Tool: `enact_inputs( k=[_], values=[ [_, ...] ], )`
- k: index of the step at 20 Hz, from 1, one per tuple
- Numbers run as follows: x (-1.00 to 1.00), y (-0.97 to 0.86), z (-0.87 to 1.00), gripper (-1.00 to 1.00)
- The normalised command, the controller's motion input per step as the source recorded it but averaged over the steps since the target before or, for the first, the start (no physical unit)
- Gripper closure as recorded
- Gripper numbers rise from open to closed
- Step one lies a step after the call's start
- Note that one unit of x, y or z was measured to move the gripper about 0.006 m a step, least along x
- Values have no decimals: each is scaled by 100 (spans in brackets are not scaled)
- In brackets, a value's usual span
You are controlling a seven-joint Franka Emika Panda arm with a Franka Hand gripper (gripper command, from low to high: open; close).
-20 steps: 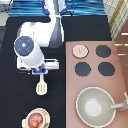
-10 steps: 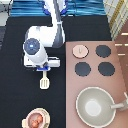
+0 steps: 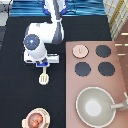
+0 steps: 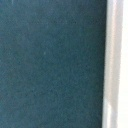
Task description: Take the lid off the pot, put the pot on the plate, and use the tool to push the pot to the front of the table.
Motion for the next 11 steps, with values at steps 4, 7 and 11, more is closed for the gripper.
enact_inputs(
  k=[4,7,11],
  values=[
    [-69,-18,87,-100],
    [-21,-22,100,-100],
    [-14,-24,100,-100]
  ],
)
